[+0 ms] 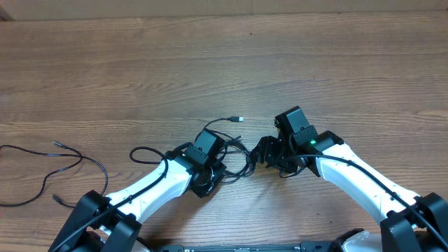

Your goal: Untangle cables

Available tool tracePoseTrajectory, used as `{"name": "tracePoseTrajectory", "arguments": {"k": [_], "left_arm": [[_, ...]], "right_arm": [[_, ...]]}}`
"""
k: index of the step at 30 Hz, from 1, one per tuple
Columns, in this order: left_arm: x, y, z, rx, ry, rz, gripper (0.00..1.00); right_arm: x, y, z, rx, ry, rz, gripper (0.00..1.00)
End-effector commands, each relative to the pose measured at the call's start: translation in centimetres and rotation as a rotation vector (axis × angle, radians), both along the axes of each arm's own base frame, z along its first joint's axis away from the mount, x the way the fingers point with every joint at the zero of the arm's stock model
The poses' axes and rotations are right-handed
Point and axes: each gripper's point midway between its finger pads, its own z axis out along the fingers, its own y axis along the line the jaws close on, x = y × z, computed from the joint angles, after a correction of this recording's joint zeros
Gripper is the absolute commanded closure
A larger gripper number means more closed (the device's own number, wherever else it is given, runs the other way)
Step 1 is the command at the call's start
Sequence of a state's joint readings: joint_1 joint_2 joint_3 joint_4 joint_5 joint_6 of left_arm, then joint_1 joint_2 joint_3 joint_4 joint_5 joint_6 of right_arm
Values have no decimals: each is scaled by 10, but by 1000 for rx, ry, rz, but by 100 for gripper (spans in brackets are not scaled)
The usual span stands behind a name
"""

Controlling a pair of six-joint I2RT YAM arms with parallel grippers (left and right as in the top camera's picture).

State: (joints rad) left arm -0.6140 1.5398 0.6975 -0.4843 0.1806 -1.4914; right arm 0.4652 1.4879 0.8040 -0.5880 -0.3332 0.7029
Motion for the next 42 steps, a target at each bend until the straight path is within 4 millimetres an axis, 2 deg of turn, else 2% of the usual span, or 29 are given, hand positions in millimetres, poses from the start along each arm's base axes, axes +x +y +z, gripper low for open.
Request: {"name": "tracePoseTrajectory", "arguments": {"k": [1,7,9,11,14,15,16,19,24,26,29,32,33,36,38,40,42], "left_arm": [[-2,5,-6,27,5,2,96],[2,4,-3,22,-24,-41,96],[15,5,8,14,-88,-107,96],[37,6,33,-6,-206,-189,96],[44,8,52,-18,-280,-220,96],[44,10,54,-13,-288,-221,96],[44,10,54,-11,-287,-220,96],[42,15,51,17,-274,-215,96],[41,17,50,24,-269,-214,96],[41,17,49,26,-266,-214,96],[40,18,49,28,-262,-214,96],[39,18,49,29,-260,-214,96],[39,18,49,29,-260,-214,96],[39,18,48,30,-257,-215,96],[39,18,48,30,-257,-215,96],[39,18,48,30,-257,-215,96],[39,18,48,30,-257,-215,96]], "right_arm": [[1,-1,0,-6,-3,-2,42],[-5,-4,-2,-18,23,-2,39],[-9,-6,-4,-28,42,-1,39],[-10,-6,-4,-30,43,-2,39],[-8,-4,-3,-21,36,0,39],[-8,-3,-3,-15,38,2,43],[-8,-3,-3,-15,37,3,47],[-2,1,0,-3,-17,58,47],[15,23,8,39,-150,135,41],[19,35,3,47,-186,182,41],[19,44,-15,19,-182,211,42],[18,48,-29,11,-156,205,52],[19,48,-29,12,-155,198,54],[19,48,-28,16,-154,188,72],[19,49,-28,17,-153,188,78],[19,49,-28,17,-153,188,81],[19,49,-28,17,-151,183,79]]}}
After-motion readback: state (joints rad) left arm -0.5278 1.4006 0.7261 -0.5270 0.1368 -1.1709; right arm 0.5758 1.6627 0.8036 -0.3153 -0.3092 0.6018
